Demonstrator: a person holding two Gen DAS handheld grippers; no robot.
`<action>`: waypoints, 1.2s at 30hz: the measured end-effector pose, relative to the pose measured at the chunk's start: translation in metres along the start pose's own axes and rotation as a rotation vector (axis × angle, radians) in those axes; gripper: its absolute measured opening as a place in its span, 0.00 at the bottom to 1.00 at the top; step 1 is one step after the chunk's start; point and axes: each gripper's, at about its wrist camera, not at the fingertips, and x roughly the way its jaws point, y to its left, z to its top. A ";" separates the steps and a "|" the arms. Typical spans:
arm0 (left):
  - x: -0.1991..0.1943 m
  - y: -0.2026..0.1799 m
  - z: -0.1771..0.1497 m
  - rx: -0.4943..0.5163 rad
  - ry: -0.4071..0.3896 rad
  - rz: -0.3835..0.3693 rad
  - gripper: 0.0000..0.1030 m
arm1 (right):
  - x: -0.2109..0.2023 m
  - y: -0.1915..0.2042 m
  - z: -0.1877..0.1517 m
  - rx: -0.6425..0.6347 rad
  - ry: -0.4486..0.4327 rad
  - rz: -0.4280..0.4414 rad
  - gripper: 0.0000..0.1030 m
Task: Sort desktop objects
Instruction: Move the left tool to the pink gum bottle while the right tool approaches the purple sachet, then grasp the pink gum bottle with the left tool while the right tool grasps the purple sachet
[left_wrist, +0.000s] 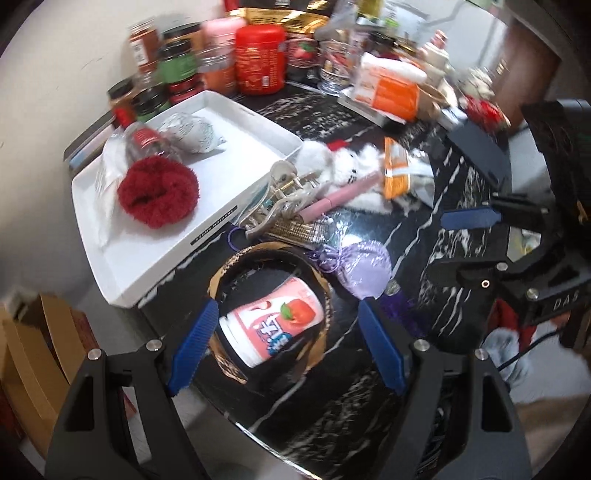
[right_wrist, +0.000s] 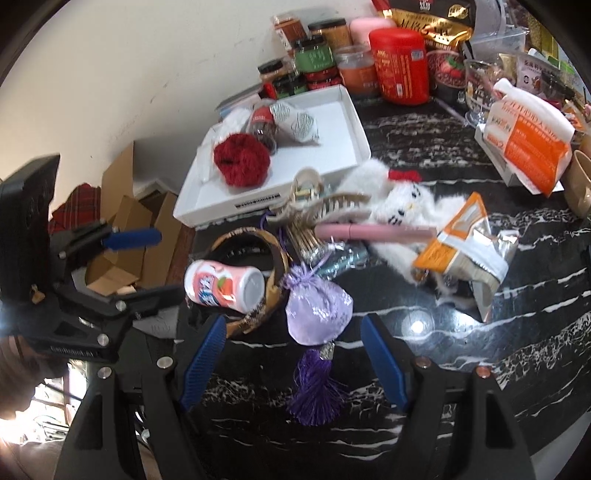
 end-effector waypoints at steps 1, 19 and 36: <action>0.003 0.000 -0.001 0.029 0.000 0.002 0.75 | 0.003 0.000 -0.001 -0.005 0.007 -0.003 0.74; 0.058 -0.024 -0.021 0.493 0.075 -0.021 0.75 | 0.065 0.005 0.000 -0.146 0.112 -0.087 0.74; 0.093 0.014 -0.014 0.324 0.189 -0.088 0.75 | 0.091 0.001 0.015 -0.138 0.153 -0.146 0.74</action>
